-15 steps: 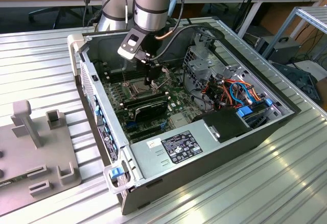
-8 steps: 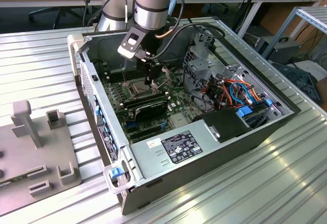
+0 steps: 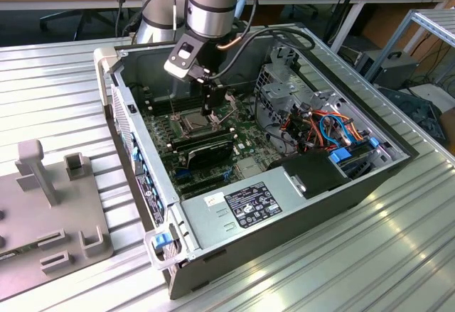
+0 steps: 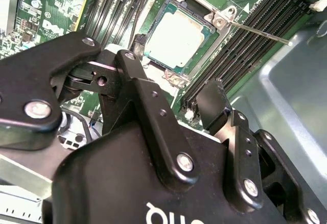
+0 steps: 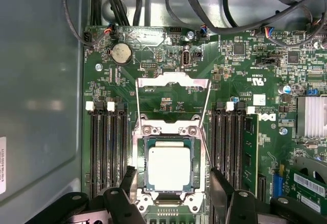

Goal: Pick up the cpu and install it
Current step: 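Place the cpu into insertion slot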

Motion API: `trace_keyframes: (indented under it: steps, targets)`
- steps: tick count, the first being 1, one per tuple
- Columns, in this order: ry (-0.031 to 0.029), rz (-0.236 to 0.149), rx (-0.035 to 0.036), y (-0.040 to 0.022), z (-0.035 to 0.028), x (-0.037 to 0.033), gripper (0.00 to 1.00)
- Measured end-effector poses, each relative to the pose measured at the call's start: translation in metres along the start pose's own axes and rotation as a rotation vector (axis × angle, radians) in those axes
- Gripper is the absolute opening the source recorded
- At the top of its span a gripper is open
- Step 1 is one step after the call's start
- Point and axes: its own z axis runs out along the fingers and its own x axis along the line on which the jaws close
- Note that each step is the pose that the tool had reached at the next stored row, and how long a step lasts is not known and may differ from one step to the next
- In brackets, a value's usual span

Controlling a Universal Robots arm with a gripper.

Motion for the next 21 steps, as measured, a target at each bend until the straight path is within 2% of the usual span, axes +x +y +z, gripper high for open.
trace_keyframes:
  steps: [15, 16, 17, 21]
  targets:
    - [-0.0001, 0.000, 0.0001, 0.0000, -0.0005, 0.0000, 0.66]
    - [-0.0001, 0.000, 0.0000, 0.0000, -0.0005, 0.0000, 0.53]
    - [-0.0001, 0.000, 0.0001, 0.0000, -0.0006, 0.0000, 0.53]
    - [-0.0001, 0.000, 0.0000, 0.0000, -0.0007, 0.0000, 0.29]
